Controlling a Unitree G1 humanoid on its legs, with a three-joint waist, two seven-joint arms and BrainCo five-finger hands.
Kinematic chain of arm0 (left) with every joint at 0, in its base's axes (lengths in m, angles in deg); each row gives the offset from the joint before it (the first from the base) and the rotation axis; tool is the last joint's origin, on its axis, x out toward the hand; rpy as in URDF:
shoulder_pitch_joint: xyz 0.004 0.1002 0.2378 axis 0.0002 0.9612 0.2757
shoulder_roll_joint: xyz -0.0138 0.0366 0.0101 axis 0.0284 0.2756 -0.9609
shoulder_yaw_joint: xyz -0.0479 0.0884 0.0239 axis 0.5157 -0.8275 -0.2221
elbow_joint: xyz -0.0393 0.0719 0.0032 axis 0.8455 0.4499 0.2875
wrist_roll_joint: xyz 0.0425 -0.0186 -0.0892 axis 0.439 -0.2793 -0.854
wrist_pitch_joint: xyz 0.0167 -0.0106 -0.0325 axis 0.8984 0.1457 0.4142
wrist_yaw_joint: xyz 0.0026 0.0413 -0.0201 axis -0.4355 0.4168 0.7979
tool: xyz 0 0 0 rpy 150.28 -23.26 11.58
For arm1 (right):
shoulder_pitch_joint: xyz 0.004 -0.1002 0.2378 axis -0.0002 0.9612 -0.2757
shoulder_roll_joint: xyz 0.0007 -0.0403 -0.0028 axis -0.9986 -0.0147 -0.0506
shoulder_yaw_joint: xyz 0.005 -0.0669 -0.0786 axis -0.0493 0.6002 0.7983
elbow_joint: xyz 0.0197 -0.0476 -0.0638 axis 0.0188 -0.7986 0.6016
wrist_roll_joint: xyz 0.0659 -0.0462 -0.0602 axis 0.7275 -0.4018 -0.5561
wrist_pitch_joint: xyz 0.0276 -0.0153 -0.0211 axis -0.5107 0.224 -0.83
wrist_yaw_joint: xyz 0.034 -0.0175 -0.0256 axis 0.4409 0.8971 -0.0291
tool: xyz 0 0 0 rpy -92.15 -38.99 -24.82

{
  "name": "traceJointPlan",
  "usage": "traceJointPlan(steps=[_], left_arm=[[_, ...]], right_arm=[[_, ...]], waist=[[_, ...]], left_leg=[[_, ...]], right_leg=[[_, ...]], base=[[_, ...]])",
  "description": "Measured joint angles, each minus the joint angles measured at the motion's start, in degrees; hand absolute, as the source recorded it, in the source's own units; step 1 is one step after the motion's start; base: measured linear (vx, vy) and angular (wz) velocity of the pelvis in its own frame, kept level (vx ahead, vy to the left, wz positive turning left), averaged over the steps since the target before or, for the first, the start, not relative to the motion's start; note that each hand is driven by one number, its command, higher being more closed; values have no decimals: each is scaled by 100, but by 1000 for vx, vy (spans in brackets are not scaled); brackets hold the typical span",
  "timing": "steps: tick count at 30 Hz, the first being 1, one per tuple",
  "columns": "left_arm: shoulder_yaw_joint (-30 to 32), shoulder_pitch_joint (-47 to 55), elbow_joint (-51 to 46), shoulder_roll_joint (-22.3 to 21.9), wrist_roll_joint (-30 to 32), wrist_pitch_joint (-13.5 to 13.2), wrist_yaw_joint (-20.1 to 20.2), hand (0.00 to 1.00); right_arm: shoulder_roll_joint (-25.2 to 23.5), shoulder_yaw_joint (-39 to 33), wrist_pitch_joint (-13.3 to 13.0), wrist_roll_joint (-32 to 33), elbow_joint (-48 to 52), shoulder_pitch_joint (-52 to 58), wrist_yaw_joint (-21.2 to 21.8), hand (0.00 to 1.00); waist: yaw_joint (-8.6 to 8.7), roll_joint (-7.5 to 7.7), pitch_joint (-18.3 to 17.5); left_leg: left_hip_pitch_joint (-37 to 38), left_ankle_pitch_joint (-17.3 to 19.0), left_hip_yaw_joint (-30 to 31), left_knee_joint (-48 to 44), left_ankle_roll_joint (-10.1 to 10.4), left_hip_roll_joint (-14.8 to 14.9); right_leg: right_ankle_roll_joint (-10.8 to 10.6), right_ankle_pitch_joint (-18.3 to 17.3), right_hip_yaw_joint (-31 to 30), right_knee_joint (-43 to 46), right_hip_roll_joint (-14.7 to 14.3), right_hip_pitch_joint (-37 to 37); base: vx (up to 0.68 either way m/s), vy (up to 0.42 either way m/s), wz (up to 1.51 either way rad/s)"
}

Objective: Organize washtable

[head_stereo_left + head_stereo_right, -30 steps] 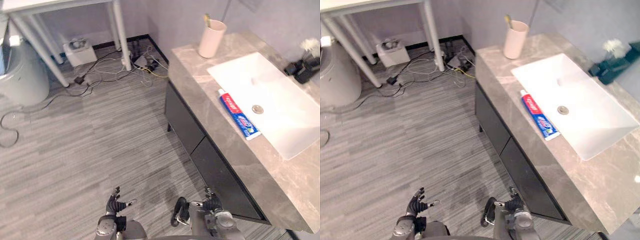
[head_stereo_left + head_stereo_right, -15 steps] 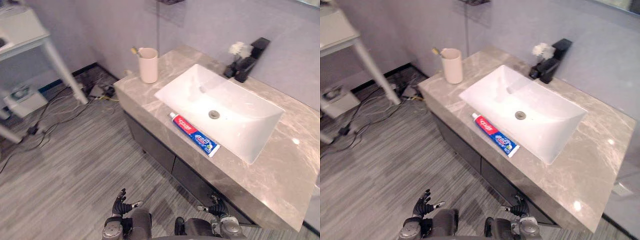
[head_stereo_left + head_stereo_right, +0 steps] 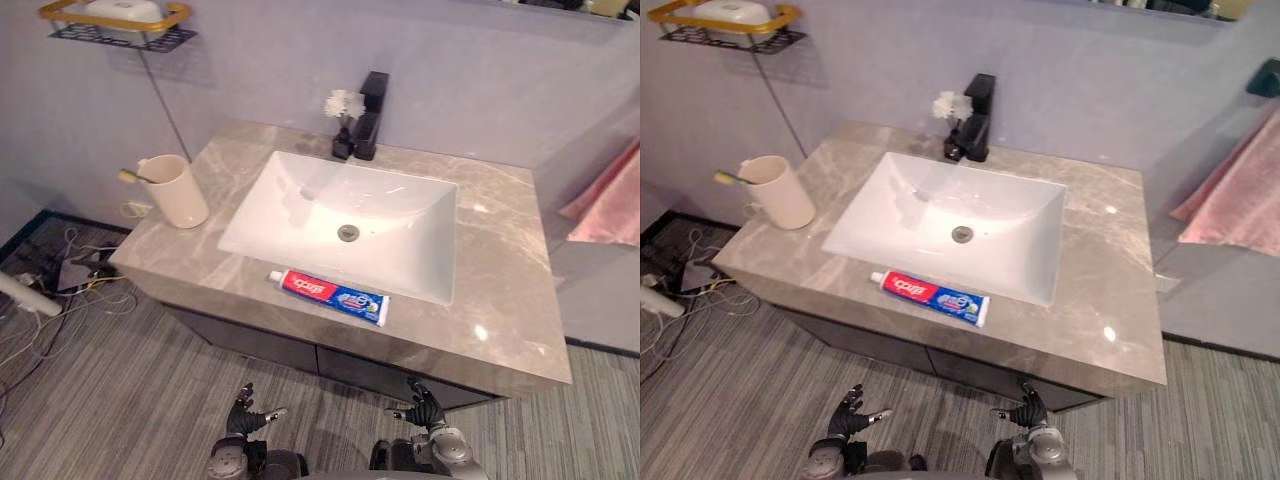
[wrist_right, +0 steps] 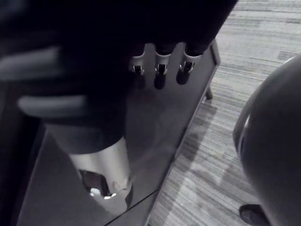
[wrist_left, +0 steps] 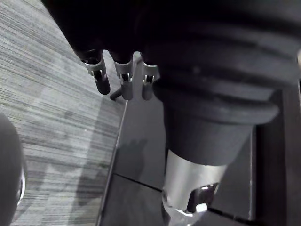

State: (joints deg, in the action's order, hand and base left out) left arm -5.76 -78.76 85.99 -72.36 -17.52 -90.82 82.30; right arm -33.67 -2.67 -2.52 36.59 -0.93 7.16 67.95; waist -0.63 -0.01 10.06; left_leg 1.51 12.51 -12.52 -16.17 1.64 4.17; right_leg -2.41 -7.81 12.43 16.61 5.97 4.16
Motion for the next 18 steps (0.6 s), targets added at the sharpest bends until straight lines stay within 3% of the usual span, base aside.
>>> traceJointPlan(steps=[4,8,10,12,13,14,15,18], left_arm=[[21,60,1,-2,4,2,13,0],[97,57,-79,-14,-1,-7,21,0],[102,58,-71,-23,-2,-3,20,0],[146,71,-79,-13,-9,-1,3,0],[192,96,-67,-29,-74,2,-7,0],[248,98,-67,-35,-107,0,-34,0],[261,63,-60,64,-116,-1,-61,0],[265,56,-43,55,-134,-2,-117,0]], right_arm=[[121,-74,-1,14,-101,77,-15,0],[129,-76,-4,41,-109,103,-33,0],[180,-118,-3,57,-116,106,-39,0],[243,-155,-3,85,-114,134,-46,0],[273,-192,24,85,-159,162,-63,0],[240,-193,25,103,-142,185,-81,0],[198,-199,22,93,-156,187,-114,0],[201,-321,22,86,-202,195,-138,0]], waist=[[-18,-81,11],[-91,-114,131],[-142,-248,146],[-173,-341,165],[-194,-385,150],[-190,-344,154],[-187,-140,172],[-189,-136,159]], left_leg=[[-59,39,136,-344,170,301],[-830,14,193,-2306,483,711],[-835,130,389,-1921,341,661],[-692,131,813,-736,344,543],[-542,-15,906,-294,346,427],[-514,-11,912,-119,352,328],[-392,-9,924,-20,357,135],[-165,-24,937,24,353,63]], right_leg=[[84,327,11,-907,-290,-481],[229,384,-248,-1283,-474,-908],[228,384,-441,-1282,-475,-872],[218,389,-586,-1298,-504,-783],[102,467,-677,-1396,-508,-837],[38,482,-612,-1312,-444,-786],[-28,553,-626,-1281,-279,-800],[-95,535,-647,-1327,-230,-978]], base=[[-35,-42,-4],[-47,-1,-27],[-18,96,-65],[-3,172,-62],[41,125,-34],[109,129,-24],[116,63,-6],[121,92,-7]])
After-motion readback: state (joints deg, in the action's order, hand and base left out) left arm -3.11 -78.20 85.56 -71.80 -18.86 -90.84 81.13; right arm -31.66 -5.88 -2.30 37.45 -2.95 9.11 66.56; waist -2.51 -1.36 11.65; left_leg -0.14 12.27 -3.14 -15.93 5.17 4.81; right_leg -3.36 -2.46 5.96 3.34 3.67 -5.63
